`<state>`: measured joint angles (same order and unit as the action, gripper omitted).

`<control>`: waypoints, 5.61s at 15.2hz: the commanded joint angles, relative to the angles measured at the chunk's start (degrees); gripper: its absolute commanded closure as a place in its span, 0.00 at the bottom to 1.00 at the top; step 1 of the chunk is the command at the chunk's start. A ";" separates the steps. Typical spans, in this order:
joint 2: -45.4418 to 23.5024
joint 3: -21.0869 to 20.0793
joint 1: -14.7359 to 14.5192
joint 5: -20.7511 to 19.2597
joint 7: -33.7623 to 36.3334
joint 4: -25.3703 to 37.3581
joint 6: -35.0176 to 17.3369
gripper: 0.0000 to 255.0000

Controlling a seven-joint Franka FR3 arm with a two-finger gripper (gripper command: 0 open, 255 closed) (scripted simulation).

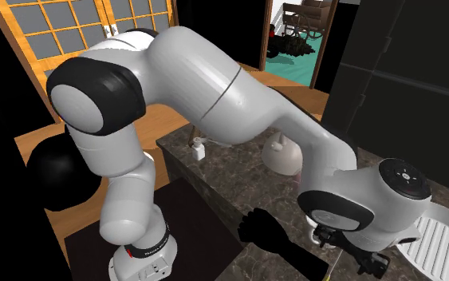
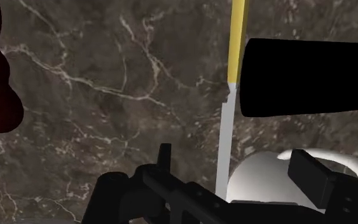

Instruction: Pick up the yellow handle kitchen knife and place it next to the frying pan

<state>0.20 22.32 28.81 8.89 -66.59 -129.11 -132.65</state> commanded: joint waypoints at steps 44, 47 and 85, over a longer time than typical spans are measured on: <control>4.37 0.05 0.21 -2.23 1.40 3.65 7.92 1.00; 5.31 -0.06 0.23 -2.82 2.02 5.07 10.16 1.00; -18.58 7.84 12.63 10.74 -23.38 26.06 13.86 1.00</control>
<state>-17.92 30.29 41.39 19.33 -89.83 -102.98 -118.31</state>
